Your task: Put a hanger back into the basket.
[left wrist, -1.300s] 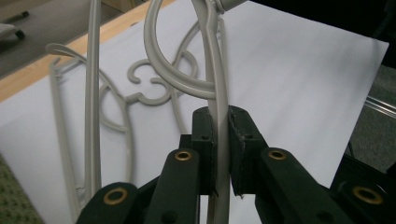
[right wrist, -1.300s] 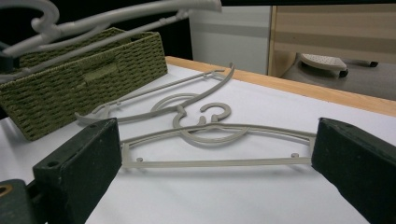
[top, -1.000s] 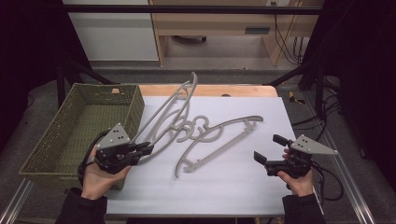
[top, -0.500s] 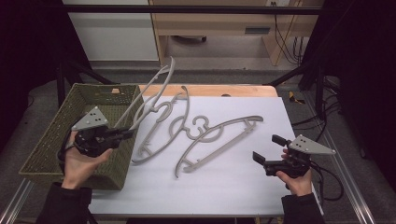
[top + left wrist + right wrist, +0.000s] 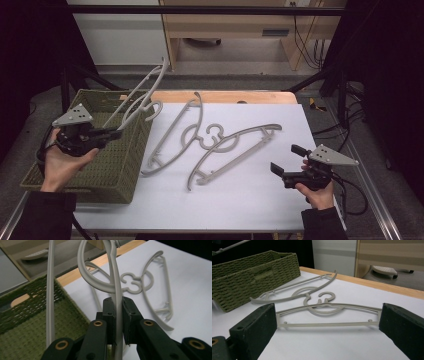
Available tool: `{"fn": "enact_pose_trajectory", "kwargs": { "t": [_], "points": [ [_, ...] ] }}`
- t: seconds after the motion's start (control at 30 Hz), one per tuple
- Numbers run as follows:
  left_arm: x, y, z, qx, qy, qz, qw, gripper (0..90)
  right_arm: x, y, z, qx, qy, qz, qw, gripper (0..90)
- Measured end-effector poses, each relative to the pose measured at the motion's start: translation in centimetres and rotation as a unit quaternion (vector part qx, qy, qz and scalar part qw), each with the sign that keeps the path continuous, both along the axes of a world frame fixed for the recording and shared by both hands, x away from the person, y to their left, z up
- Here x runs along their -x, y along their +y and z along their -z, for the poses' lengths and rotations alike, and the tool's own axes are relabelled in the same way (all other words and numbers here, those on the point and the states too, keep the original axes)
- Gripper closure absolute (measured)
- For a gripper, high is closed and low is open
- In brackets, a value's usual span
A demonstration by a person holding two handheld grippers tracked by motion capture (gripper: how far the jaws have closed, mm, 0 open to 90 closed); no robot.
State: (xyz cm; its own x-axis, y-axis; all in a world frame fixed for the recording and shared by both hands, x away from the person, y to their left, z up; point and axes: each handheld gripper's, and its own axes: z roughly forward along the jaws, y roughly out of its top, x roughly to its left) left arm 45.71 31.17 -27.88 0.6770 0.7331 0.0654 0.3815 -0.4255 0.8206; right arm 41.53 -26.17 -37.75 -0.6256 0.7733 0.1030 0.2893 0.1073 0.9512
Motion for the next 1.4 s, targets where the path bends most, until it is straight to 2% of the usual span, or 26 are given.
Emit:
{"fn": "enact_pose_trajectory", "kwargs": {
  "t": [0.13, 0.23, 0.3, 0.43, 0.57, 0.73, 0.93, 1.13, 1.4],
  "points": [
    [-0.7, 1.8, 0.6, -0.017, 0.012, -0.01, 0.9997, 81.9, 0.0, 0.0, 0.0, 0.0, 0.001, 0.0, 1.0, 1.7],
    [-0.9, 2.5, 0.9, -0.017, 0.017, -0.015, 0.9996, 81.9, 0.0, 0.0, 0.0, 0.0, 0.002, 0.0, 1.0, 1.8],
    [-1.1, 3.9, 1.6, -0.013, 0.024, -0.017, 0.9995, 81.9, 0.0, 0.0, 0.1, 0.001, 0.002, 0.0, 1.0, 1.8],
    [-1.2, 5.1, 2.3, -0.01, 0.034, -0.02, 0.9992, 81.9, -0.1, 0.0, 0.1, 0.003, 0.002, 0.002, 1.0, 1.8],
    [-1.3, 6.8, 3.4, -0.019, 0.049, -0.026, 0.9983, 81.8, -0.1, 0.1, 0.2, 0.005, 0.003, 0.0, 1.0, 1.8],
    [-1.2, 8.2, 4.5, -0.014, 0.056, -0.03, 0.9979, 81.8, -0.2, 0.1, 0.3, 0.006, 0.005, 0.001, 1.0, 1.8],
    [-1.0, 9.4, 5.7, -0.014, 0.074, -0.025, 0.9969, 81.8, -0.2, 0.2, 0.4, 0.006, 0.007, 0.002, 1.0, 1.8],
    [-0.7, 9.9, 6.0, -0.003, 0.074, -0.017, 0.9971, 81.8, -0.3, 0.3, 0.5, 0.008, 0.008, 0.001, 0.9999, 1.7],
    [-0.2, 9.7, 6.4, 0.0, 0.071, -0.002, 0.9974, 81.7, -0.2, 0.2, 0.4, 0.007, 0.008, 0.002, 0.9999, 1.7]
  ]
}}
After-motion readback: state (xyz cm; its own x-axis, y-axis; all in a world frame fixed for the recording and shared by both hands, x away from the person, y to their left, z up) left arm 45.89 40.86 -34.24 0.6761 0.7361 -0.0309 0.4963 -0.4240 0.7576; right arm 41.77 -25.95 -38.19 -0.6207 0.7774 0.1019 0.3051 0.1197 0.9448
